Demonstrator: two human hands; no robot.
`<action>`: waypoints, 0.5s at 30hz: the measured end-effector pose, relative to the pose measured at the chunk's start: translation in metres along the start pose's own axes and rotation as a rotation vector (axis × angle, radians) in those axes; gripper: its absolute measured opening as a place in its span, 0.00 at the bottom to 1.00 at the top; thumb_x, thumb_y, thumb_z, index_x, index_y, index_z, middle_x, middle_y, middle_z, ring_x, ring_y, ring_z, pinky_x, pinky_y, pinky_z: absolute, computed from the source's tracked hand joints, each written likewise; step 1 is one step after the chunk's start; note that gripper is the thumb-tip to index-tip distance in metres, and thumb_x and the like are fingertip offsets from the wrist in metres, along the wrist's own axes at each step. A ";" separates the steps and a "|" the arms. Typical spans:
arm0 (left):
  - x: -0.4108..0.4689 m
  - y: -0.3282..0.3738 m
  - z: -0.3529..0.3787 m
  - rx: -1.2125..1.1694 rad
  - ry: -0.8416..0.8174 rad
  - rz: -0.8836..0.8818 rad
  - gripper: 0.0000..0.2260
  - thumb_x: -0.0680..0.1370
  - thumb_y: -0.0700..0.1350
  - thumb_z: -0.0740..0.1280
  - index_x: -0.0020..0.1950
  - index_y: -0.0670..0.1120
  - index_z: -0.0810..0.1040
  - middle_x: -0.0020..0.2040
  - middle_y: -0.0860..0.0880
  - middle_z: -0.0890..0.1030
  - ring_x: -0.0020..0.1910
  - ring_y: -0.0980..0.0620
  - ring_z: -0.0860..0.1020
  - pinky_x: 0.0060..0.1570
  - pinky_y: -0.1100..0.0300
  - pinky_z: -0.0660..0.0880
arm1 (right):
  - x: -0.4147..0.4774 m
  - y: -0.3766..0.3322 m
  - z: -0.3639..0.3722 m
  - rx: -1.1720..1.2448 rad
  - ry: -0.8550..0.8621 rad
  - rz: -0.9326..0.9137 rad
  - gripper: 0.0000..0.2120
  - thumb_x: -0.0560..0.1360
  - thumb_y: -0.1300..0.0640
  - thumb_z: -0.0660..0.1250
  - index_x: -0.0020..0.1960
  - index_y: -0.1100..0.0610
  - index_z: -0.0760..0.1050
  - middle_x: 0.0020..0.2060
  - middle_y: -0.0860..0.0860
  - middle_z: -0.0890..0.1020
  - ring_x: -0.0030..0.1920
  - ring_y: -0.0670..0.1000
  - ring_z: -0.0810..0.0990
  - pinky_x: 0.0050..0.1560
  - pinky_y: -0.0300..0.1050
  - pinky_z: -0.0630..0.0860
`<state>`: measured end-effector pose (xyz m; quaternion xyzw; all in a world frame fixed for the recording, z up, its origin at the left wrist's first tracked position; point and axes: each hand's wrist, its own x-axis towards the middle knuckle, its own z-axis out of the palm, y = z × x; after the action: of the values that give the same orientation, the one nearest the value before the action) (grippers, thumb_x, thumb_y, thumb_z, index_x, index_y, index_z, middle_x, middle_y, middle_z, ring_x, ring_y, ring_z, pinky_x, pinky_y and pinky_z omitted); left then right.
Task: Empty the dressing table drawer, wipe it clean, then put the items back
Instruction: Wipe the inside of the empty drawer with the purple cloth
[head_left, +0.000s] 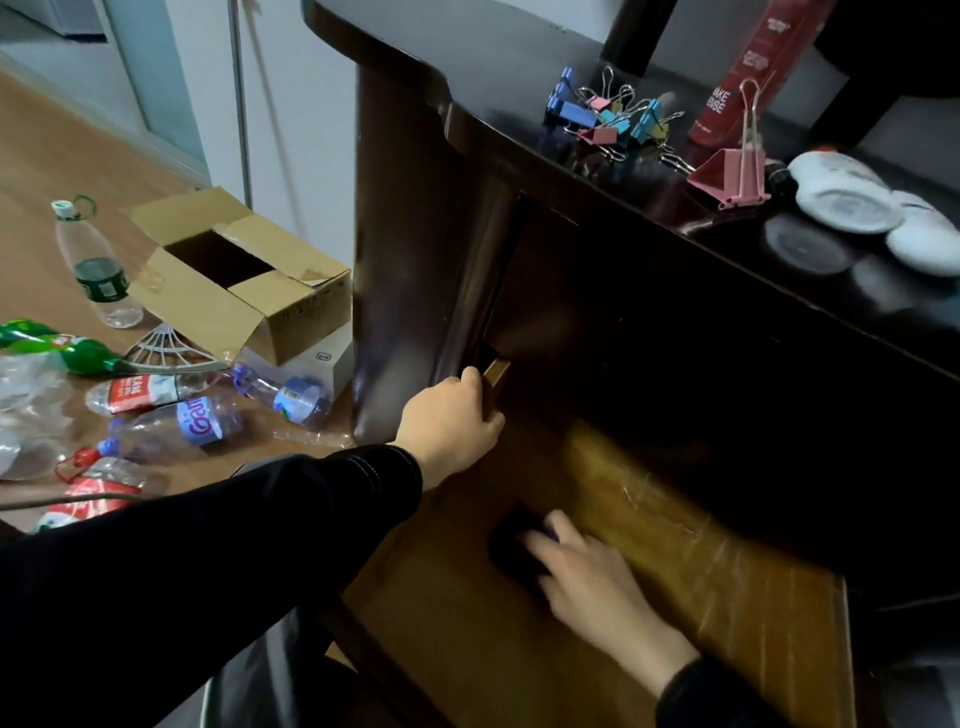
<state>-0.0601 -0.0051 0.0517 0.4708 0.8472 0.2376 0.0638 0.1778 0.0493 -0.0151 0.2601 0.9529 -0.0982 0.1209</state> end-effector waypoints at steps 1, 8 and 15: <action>0.000 0.000 0.000 -0.006 -0.001 0.001 0.16 0.78 0.57 0.62 0.56 0.46 0.69 0.52 0.44 0.79 0.49 0.41 0.79 0.41 0.54 0.70 | 0.008 0.007 -0.003 -0.006 0.030 0.027 0.22 0.80 0.55 0.66 0.72 0.44 0.67 0.68 0.47 0.67 0.42 0.46 0.78 0.34 0.31 0.68; -0.002 0.003 -0.006 -0.004 -0.028 -0.024 0.16 0.78 0.57 0.63 0.58 0.46 0.70 0.50 0.46 0.78 0.47 0.43 0.78 0.41 0.55 0.70 | 0.096 0.047 -0.055 0.136 0.222 0.479 0.19 0.84 0.51 0.60 0.74 0.50 0.68 0.65 0.53 0.79 0.62 0.56 0.79 0.57 0.49 0.77; -0.005 0.000 -0.003 -0.051 -0.007 -0.029 0.15 0.78 0.57 0.62 0.56 0.47 0.69 0.51 0.46 0.78 0.47 0.42 0.78 0.41 0.55 0.68 | 0.031 0.008 -0.027 -0.020 0.076 0.284 0.26 0.82 0.55 0.63 0.78 0.49 0.61 0.78 0.56 0.61 0.55 0.54 0.82 0.54 0.46 0.81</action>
<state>-0.0585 -0.0100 0.0540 0.4576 0.8473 0.2566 0.0822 0.1514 0.0774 0.0009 0.3949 0.9113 -0.0606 0.0998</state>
